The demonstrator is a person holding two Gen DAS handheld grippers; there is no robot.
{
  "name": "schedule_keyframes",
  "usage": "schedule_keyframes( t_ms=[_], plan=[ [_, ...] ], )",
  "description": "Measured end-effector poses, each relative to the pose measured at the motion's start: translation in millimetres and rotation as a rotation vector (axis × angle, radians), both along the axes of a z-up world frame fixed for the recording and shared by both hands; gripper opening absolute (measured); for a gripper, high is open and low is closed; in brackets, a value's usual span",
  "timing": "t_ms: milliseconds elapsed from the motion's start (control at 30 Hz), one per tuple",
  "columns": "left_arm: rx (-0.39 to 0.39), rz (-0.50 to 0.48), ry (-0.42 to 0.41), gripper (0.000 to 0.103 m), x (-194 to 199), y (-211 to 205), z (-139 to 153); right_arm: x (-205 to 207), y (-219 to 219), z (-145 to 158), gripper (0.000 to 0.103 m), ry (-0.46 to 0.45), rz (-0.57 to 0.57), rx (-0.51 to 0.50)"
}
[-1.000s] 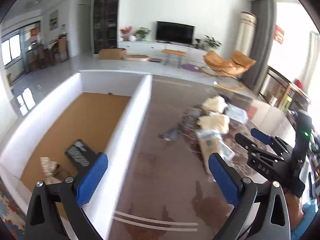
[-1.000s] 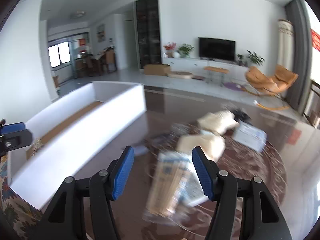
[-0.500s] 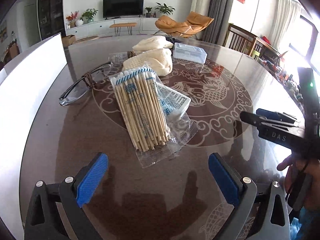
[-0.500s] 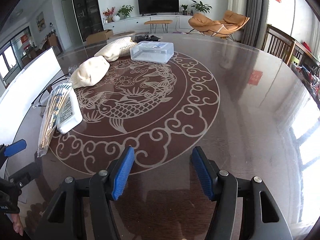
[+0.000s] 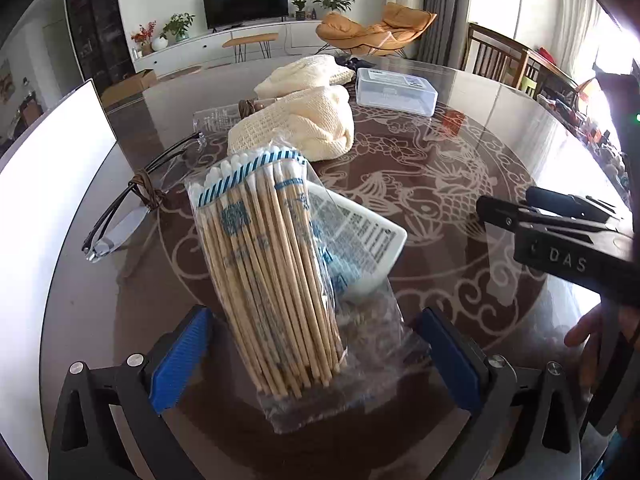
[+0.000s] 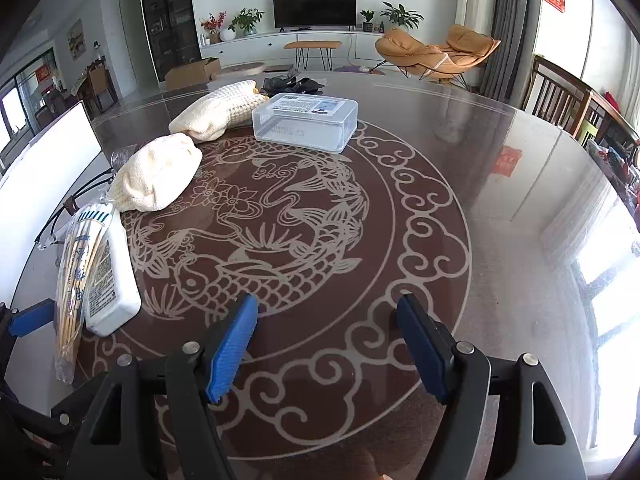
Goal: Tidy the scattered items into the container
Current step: 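Lower the left tool onto the bagged cotton swab pack and close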
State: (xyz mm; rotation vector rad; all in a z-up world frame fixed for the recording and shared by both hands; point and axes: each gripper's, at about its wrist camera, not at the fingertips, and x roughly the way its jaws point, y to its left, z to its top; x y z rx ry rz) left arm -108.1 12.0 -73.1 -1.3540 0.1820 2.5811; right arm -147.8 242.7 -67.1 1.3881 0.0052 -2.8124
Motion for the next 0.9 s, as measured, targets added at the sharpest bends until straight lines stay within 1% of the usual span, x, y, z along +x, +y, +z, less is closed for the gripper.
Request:
schedule_keyframes(
  t_ms=[167,267,900],
  plan=[
    [0.003,0.046,-0.001,0.103,-20,0,1,0,0,1,0.074,-0.001,0.0,0.001],
    [0.004,0.054,-0.001,0.103,-26,0,1,-1,0,1,0.074,0.0,0.0,0.001],
    [0.006,0.075,0.004,0.103,-24,-1,2,-2,0,1,0.074,0.0,0.0,0.001]
  ],
)
